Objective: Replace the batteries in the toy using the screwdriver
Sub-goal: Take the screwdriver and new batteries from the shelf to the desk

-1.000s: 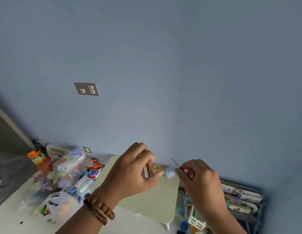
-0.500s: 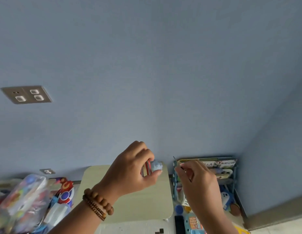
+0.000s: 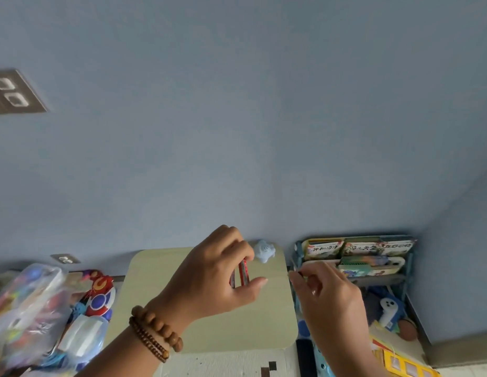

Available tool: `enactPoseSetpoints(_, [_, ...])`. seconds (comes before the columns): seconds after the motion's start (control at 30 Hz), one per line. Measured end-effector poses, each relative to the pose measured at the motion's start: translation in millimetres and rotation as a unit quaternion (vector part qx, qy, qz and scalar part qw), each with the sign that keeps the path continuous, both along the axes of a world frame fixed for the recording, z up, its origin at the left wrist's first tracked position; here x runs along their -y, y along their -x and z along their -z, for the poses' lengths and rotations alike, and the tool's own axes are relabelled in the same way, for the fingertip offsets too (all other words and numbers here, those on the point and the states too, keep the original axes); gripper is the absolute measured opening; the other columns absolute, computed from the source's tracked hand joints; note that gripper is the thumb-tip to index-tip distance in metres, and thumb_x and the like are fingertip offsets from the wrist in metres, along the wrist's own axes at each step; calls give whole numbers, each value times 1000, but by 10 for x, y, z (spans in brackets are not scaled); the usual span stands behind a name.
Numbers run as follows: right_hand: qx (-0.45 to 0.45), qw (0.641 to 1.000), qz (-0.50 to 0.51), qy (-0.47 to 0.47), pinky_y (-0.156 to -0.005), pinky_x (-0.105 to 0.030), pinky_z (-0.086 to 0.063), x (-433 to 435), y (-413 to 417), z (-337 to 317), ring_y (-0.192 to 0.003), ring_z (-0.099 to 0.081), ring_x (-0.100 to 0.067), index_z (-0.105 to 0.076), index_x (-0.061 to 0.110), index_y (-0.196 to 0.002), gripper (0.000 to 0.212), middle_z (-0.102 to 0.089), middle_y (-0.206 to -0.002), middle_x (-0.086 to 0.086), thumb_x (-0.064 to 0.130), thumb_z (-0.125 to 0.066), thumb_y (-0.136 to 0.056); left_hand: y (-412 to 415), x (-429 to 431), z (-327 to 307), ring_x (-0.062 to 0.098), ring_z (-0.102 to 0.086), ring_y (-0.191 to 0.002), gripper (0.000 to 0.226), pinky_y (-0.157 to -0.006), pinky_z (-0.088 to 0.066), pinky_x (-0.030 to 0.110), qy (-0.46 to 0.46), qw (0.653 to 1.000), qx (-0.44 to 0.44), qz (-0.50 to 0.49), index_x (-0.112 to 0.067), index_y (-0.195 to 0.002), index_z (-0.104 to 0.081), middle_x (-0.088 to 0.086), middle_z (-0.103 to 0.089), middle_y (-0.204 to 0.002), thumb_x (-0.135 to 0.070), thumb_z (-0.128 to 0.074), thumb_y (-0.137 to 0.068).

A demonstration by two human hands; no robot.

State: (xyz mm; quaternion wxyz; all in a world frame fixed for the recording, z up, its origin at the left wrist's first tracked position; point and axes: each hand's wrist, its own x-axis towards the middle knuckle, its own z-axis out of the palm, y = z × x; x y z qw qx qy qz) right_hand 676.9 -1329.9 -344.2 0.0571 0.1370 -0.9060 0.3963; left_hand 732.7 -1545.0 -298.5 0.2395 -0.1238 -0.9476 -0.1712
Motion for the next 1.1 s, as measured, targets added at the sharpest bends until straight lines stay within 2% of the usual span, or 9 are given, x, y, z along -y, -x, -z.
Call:
enactPoseSetpoints(0.2, [-14,1000,15,-16,-51,-31,-52,269,147,1760,-58,-59,-3,-65,29,-72,18,-61,-60,14,32,-83,-77,183,283,1845,19,-55,-76,35,-62,-51,34,3,1000,-5,6,-11,-81,-64,2,-55,-84,-44,-76,-78])
enactPoseSetpoints(0.33, [-36,999,31,-25,-51,-29,-51,426,264,2923,-54,-59,-5,-67,26,-69,20,-61,-56,13,33,-84,-75,254,432,3095,20,-55,-78,34,-64,-51,35,13,1000,-3,8,-11,-81,-64,2,-55,-84,-42,-76,-77])
enactPoseSetpoints(0.4, [-47,998,28,-21,-52,-30,-50,484,294,3448,-53,-59,-5,-67,24,-69,20,-62,-56,12,32,-84,-75,230,474,3628,19,-54,-78,33,-65,-51,33,13,1000,3,0,-11,-82,-64,1,-55,-85,-42,-76,-76])
enactPoseSetpoints(0.5, [-75,997,15,-6,-51,-22,-46,531,369,4053,-51,-58,-7,-69,20,-68,20,-62,-55,9,25,-88,-72,235,510,4207,19,-53,-78,34,-66,-51,33,21,1000,-2,-3,-11,-82,-63,1,-55,-84,-42,-77,-76])
enactPoseSetpoints(0.6, [-94,995,1,-13,-50,-14,-40,503,392,4417,-49,-57,-10,-71,13,-70,19,-62,-57,5,20,-89,-72,218,558,4495,18,-52,-79,36,-67,-51,33,17,1000,-2,-8,-12,-82,-62,1,-55,-85,-43,-78,-77])
enactPoseSetpoints(0.77, [-79,996,24,-34,-54,-34,-54,504,547,4563,-56,-59,-13,-72,16,-75,17,-64,-66,4,24,-87,-75,285,597,4769,18,-53,-79,37,-65,-52,34,24,999,34,-5,-13,-81,-62,1,-54,-84,-48,-76,-77])
enactPoseSetpoints(0.9, [-82,994,33,-59,-47,-30,-48,663,685,4759,-54,-58,-16,-72,20,-76,16,-63,-67,6,32,-83,-76,495,668,5076,19,-53,-80,37,-67,-51,34,23,999,42,-10,-14,-81,-61,1,-54,-84,-47,-76,-77])
enactPoseSetpoints(0.97, [-73,994,36,-78,-48,-28,-45,684,737,4875,-56,-57,-19,-72,21,-77,16,-63,-67,6,32,-82,-77,606,698,5136,20,-53,-80,36,-69,-51,35,11,999,50,-6,-13,-81,-61,1,-54,-85,-47,-75,-78])
enactPoseSetpoints(1.1, [-44,992,28,-116,-53,-33,-49,692,701,4992,-67,-61,-24,-69,24,-79,13,-63,-70,5,31,-81,-79,736,759,5246,20,-51,-77,36,-66,-49,34,6,998,66,2,-12,-80,-61,1,-53,-84,-46,-76,-78])
